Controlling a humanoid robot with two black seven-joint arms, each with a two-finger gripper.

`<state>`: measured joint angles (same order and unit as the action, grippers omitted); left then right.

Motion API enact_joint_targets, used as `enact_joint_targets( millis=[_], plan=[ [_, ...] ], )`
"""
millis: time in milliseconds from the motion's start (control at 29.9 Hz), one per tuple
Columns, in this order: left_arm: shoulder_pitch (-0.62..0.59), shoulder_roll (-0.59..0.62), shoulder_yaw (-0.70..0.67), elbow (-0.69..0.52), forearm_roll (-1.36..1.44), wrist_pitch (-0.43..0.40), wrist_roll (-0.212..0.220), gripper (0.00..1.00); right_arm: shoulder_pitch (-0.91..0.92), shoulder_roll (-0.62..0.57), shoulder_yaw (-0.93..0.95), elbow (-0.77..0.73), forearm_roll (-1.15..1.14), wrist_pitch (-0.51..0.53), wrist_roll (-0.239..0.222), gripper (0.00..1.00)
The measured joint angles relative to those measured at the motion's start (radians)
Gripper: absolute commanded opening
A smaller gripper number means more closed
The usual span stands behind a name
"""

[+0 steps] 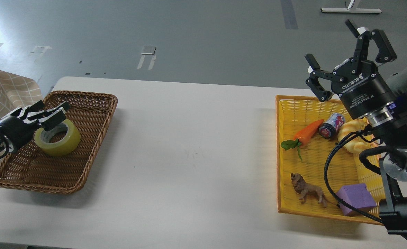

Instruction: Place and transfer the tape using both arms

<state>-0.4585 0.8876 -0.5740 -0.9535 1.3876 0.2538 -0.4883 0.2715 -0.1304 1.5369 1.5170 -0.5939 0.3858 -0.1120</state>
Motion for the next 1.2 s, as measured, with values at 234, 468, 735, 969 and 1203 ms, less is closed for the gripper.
enact_joint_targets(
  millis=[234,468,735,969,1203],
  plan=[
    [-0.112,-0.089,-0.029,-0.268,-0.161,0.005,-0.001,0.97,0.032,-0.013,0.001,-0.010,-0.001,0.001,0.000,1.00],
    [-0.278,-0.290,-0.040,-0.296,-0.365,-0.004,0.099,0.98,0.092,-0.014,-0.001,-0.007,-0.065,0.001,-0.003,1.00],
    [-0.346,-0.424,-0.169,-0.316,-0.615,-0.171,0.151,0.98,0.151,-0.006,-0.015,-0.008,-0.139,-0.003,-0.003,1.00],
    [-0.331,-0.513,-0.351,-0.333,-0.668,-0.404,0.173,0.98,0.180,-0.001,-0.013,0.011,-0.138,-0.003,0.002,1.00],
    [-0.198,-0.655,-0.509,-0.386,-0.690,-0.430,0.318,0.98,0.241,-0.002,-0.015,0.029,-0.139,-0.004,0.003,1.00]
  ],
)
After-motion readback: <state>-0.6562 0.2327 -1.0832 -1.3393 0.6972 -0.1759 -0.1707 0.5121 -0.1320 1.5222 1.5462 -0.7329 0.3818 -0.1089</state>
